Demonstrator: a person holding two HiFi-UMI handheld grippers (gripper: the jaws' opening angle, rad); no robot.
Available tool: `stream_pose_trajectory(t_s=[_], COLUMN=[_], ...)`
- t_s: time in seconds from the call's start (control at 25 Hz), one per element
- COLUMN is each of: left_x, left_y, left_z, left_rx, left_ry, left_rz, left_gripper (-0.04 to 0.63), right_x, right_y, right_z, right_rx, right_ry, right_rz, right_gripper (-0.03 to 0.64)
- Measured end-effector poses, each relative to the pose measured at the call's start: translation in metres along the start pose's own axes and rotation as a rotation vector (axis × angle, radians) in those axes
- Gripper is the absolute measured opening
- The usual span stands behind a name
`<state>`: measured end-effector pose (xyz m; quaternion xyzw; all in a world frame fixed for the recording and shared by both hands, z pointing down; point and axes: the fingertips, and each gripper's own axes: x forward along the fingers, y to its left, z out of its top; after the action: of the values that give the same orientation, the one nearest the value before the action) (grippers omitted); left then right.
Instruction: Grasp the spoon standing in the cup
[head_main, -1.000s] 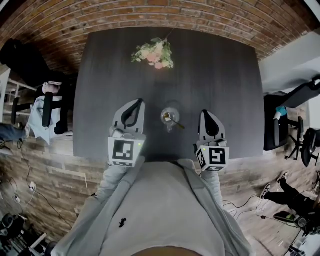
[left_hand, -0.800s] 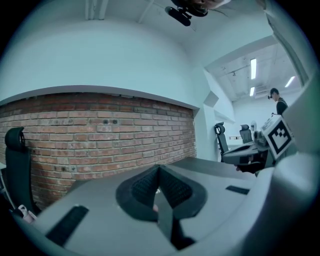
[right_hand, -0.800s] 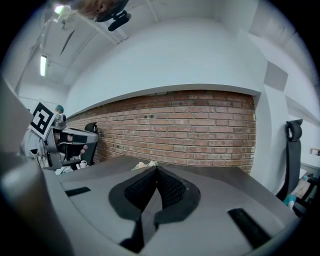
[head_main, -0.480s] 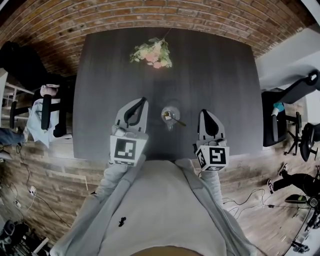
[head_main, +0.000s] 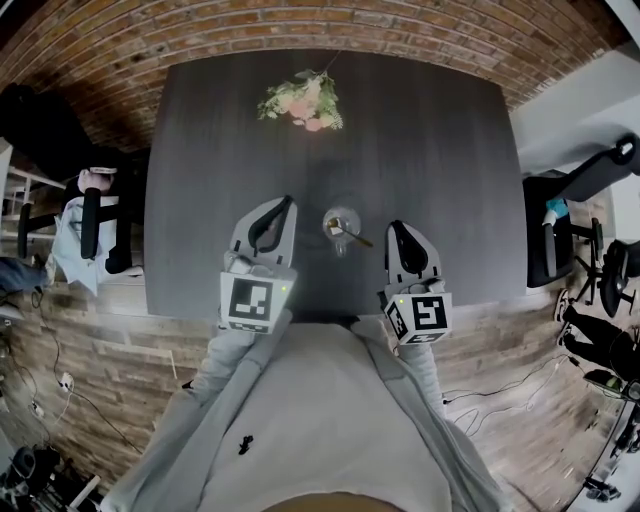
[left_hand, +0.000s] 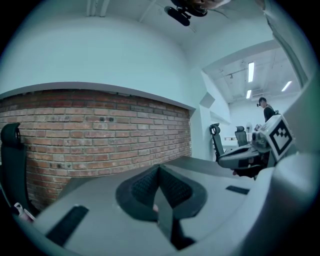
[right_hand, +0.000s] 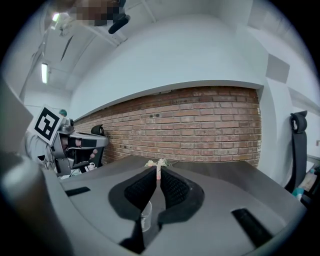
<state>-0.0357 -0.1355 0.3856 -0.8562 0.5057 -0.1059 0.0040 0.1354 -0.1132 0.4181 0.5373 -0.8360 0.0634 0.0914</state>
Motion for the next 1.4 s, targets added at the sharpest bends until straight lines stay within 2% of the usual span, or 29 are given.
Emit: stream_pose_trajectory(t_s=[0.32, 0.4, 0.56, 0.76, 0.88, 1.4], left_x=[-0.005, -0.006, -0.006, -0.007, -0.006, -0.002], left_y=[0.000, -0.001, -0.002, -0.006, -0.009, -0.011], left_z=[-0.006, -0.007, -0.010, -0.012, -0.013, -0.018], left_rx=[-0.016, -0.015, -0.001, -0.036, -0.006, -0.008], left_ry=[0.016, 0.019, 0.021, 0.035, 0.027, 0.037], left_rz=[0.002, -0.003, -0.015, -0.015, -0.038, -0.055], left_gripper=[0.018, 0.018, 0.018, 0.018, 0.018, 0.018], right_x=[0.003, 0.004, 0.007, 0.010, 0.013, 0.021], right_y=[0.010, 0.014, 0.020, 0.027, 0.031, 0.037], right_z=[-0.013, -0.019, -0.027, -0.039, -0.047, -0.090], right_rx=[0.048, 0.063, 0.076, 0.083, 0.084, 0.112], right_ry=[0.026, 0.042, 0.069, 0.113, 0.134, 0.207], right_rz=[0.023, 0.037, 0.057, 0.088, 0.102, 0.112], right_gripper=[0.021, 0.098, 0.121, 0.153, 0.161, 0.161])
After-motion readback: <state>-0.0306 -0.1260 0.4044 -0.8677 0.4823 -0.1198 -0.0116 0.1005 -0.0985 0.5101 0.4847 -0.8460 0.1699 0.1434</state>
